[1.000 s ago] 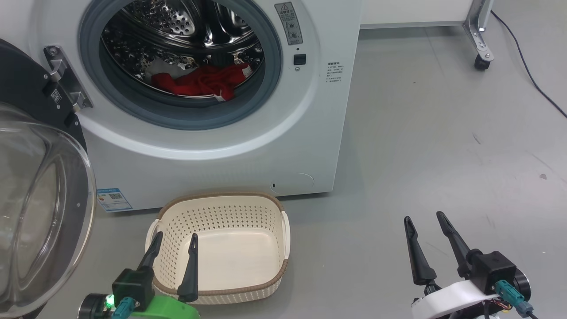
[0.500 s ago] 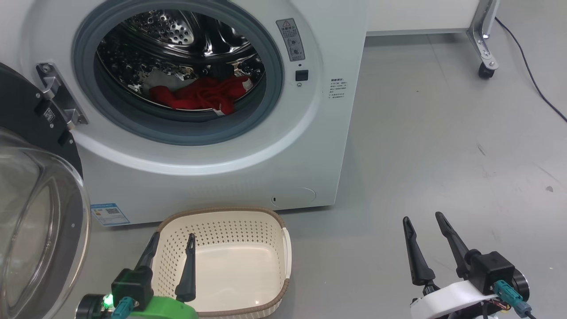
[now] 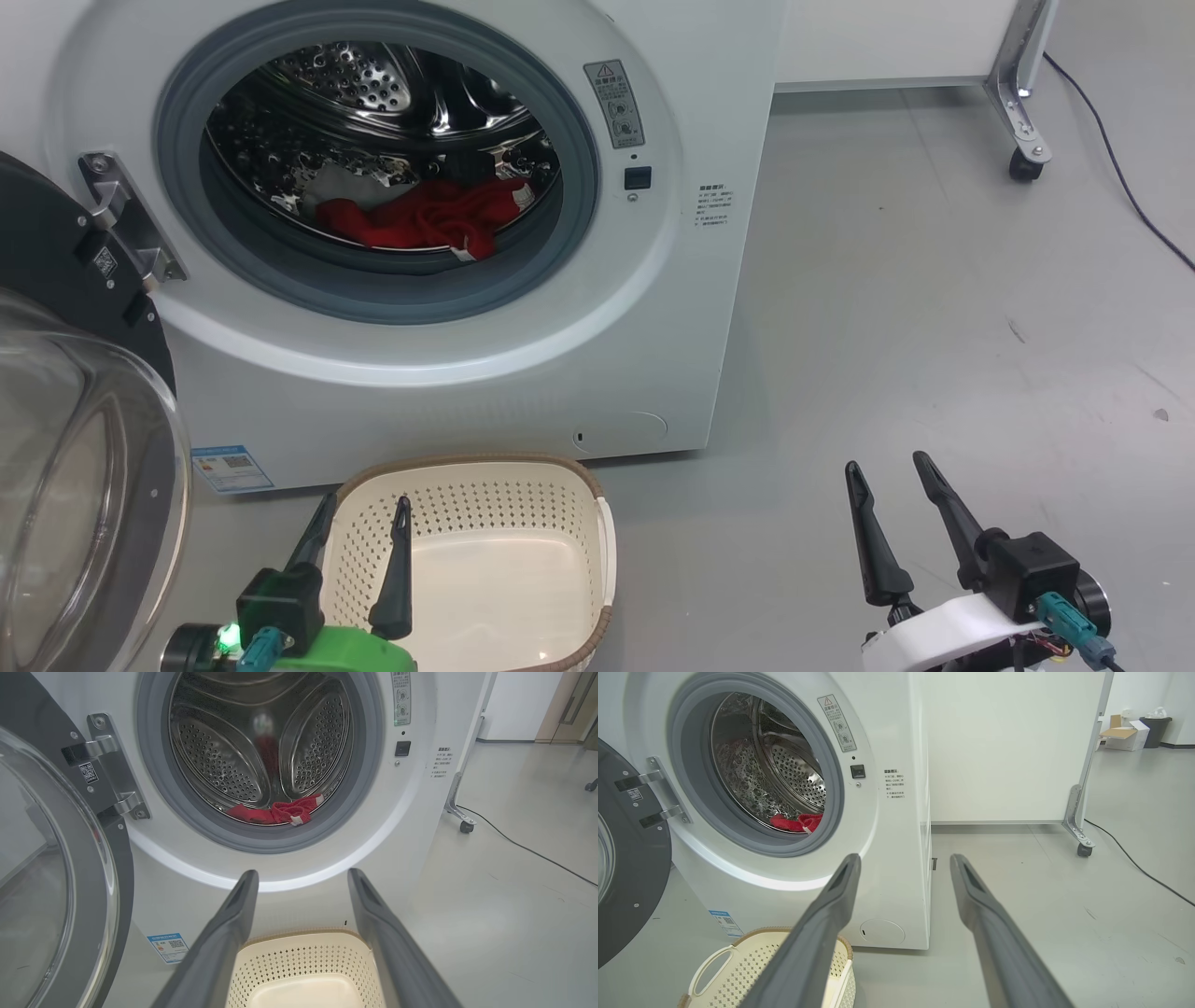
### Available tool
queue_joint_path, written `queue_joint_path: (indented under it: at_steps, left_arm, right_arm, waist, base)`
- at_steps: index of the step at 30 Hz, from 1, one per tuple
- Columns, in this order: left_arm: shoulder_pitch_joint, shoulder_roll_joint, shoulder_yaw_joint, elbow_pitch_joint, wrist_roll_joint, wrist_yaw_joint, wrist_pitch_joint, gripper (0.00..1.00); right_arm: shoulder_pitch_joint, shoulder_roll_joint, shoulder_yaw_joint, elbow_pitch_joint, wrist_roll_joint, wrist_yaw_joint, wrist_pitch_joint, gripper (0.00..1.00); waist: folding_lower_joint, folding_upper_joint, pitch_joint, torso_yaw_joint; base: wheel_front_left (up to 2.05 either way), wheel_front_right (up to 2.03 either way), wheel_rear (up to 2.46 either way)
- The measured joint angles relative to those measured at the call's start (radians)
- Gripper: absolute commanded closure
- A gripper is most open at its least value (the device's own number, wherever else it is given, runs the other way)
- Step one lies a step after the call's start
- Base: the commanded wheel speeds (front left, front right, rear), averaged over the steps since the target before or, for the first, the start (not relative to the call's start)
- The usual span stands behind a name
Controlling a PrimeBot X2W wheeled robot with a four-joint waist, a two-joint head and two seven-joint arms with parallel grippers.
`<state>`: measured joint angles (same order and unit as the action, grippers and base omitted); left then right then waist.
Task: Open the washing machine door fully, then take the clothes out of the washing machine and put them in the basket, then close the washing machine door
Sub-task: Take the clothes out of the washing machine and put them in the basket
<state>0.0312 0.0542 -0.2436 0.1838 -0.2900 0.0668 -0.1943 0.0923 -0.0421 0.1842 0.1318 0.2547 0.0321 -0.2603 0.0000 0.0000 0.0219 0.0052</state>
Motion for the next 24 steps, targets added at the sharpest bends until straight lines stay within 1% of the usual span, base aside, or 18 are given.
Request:
queue_joint_path:
  at_steps: [12, 19, 24]
  left_arm:
    - [0.000, 0.000, -0.007, 0.009, 0.000, 0.000, 0.010, 0.00]
    - [-0.016, 0.000, -0.019, 0.023, -0.009, -0.003, 0.030, 0.00]
    - [-0.067, -0.001, -0.025, 0.034, -0.029, -0.020, 0.049, 0.00]
  right_arm:
    - [0.001, 0.000, 0.009, 0.009, 0.008, 0.000, 0.000, 0.00]
    - [0.001, 0.000, 0.017, -0.002, 0.008, 0.000, 0.000, 0.00]
    - [-0.001, 0.000, 0.032, -0.014, 0.007, 0.001, 0.000, 0.00]
  waist:
    - [0.0000, 0.0000, -0.010, 0.000]
    - [0.0000, 0.0000, 0.005, -0.002]
    - [0.0000, 0.0000, 0.036, -0.009]
  base:
    - [0.00, 0.00, 0.00]
    - [0.00, 0.00, 0.00]
    - [0.00, 0.00, 0.00]
